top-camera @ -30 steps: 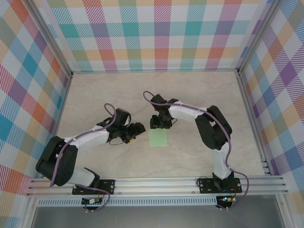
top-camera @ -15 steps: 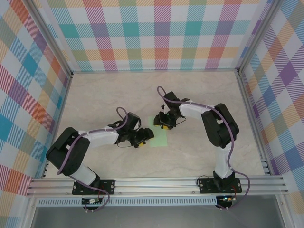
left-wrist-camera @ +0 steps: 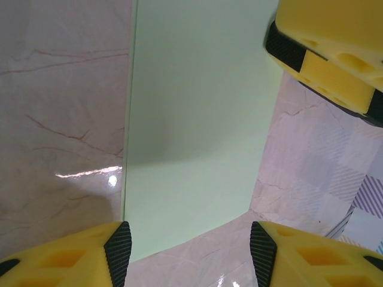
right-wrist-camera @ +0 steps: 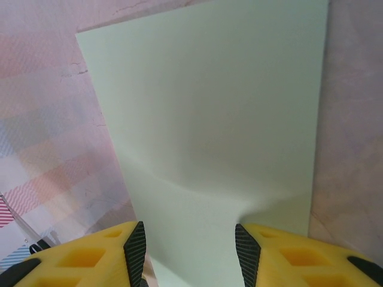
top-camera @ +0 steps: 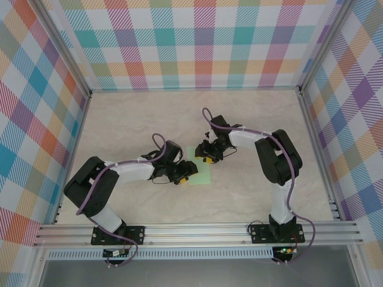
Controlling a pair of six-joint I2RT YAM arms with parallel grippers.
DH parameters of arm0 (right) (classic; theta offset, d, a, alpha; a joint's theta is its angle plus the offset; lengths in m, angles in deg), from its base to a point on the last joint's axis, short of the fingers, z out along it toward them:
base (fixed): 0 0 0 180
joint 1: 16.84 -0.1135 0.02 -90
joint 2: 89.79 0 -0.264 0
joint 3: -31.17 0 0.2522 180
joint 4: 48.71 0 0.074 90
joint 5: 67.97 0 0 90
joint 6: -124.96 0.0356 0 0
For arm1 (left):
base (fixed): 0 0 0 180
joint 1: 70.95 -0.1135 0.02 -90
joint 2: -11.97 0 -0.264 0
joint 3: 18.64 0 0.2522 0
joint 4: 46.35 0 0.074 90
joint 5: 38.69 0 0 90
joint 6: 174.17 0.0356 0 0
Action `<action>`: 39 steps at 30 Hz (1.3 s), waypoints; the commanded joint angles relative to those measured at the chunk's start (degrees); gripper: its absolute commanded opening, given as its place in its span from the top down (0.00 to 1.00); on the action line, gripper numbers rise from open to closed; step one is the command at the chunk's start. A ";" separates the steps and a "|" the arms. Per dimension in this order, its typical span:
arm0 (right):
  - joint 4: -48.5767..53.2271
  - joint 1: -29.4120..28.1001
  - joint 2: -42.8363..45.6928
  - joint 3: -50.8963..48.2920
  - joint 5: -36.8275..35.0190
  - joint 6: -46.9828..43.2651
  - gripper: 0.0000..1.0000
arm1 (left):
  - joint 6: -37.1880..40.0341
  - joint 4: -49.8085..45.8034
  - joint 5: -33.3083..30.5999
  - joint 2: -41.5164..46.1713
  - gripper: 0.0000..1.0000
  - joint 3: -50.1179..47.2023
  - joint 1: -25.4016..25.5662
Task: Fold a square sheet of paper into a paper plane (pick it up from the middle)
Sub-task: Fold the triangle a second time at the center of the table.
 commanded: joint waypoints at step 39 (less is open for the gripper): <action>0.48 2.53 -4.86 -4.49 -4.18 0.66 0.53 | 7.08 -19.37 -8.57 -9.11 0.35 14.65 5.81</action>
